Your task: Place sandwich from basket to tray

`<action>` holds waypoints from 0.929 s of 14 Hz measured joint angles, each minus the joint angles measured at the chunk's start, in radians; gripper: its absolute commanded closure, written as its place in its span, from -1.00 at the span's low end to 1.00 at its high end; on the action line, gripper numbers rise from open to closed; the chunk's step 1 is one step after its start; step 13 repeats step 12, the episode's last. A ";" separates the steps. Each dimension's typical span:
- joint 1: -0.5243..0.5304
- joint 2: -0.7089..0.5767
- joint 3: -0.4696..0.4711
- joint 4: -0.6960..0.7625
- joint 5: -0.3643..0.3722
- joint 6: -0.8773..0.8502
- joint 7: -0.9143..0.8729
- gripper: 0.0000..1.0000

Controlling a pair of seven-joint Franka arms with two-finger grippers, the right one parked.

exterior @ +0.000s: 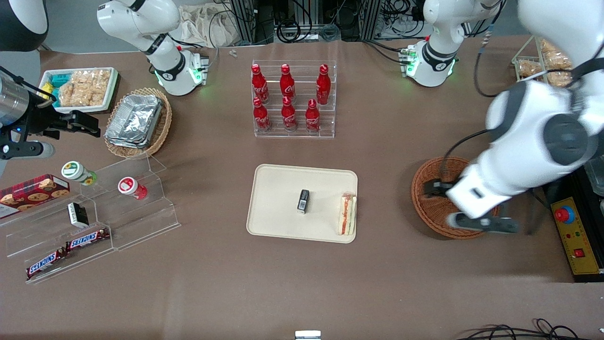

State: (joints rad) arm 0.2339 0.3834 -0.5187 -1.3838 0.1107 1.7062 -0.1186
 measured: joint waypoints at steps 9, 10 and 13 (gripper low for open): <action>0.101 -0.144 0.004 -0.198 0.046 -0.008 0.210 -1.00; 0.101 -0.148 0.002 -0.197 0.050 -0.008 0.210 -1.00; 0.100 -0.153 0.002 -0.194 0.051 -0.008 0.211 -1.00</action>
